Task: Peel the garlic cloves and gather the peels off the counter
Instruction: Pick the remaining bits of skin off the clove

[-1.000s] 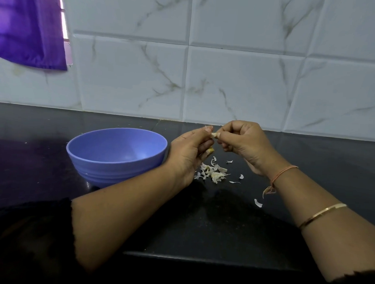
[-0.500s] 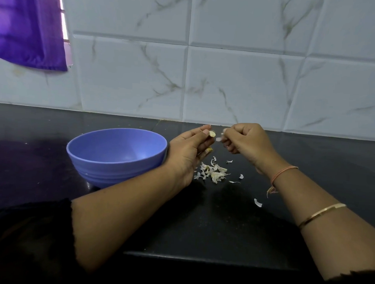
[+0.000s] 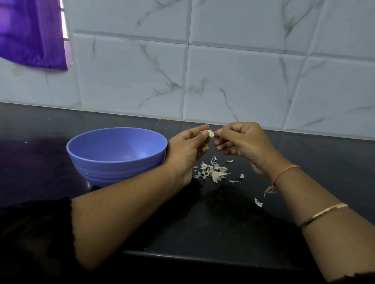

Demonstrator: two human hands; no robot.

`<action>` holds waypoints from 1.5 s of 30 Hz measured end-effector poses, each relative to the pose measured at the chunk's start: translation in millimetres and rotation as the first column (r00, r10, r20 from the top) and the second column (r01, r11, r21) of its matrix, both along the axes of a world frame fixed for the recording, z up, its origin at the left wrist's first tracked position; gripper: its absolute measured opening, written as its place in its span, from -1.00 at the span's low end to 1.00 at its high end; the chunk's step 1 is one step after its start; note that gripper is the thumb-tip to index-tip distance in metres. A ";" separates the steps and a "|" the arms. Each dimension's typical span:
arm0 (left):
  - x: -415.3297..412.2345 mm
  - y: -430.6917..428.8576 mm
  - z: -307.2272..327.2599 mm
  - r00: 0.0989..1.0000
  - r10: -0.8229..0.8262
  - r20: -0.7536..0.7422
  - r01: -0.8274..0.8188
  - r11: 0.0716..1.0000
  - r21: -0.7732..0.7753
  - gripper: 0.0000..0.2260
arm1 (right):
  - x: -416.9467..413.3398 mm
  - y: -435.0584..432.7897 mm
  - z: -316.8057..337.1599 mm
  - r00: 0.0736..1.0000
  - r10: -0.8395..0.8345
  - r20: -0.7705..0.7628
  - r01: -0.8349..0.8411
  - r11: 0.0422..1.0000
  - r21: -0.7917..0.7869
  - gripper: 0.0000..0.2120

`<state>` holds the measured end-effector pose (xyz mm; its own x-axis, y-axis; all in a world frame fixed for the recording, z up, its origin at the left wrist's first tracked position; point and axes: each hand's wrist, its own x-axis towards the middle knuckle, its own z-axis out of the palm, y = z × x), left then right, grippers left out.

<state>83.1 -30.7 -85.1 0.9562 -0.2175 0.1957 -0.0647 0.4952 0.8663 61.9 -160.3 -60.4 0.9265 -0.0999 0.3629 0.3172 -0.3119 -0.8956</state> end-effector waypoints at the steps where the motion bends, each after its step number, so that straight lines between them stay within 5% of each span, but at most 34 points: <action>1: -0.1 -0.2 0.0 1.000 0.003 0.003 -0.003 1.000 -0.001 -0.87 | -0.2 0.1 0.3 1.000 0.003 -0.007 -0.003 1.000 0.008 -0.89; 19: -0.1 -0.9 -0.4 1.000 0.006 0.025 -0.006 1.000 -0.017 -0.89 | -2.1 6.1 0.3 0.999 0.035 -0.040 -0.030 0.994 0.108 -0.89; 45: -2.8 0.0 -0.5 0.997 0.057 0.054 -0.060 0.996 0.064 -0.90 | -3.1 6.7 -0.1 0.994 0.053 -0.093 -0.049 0.998 0.043 -0.86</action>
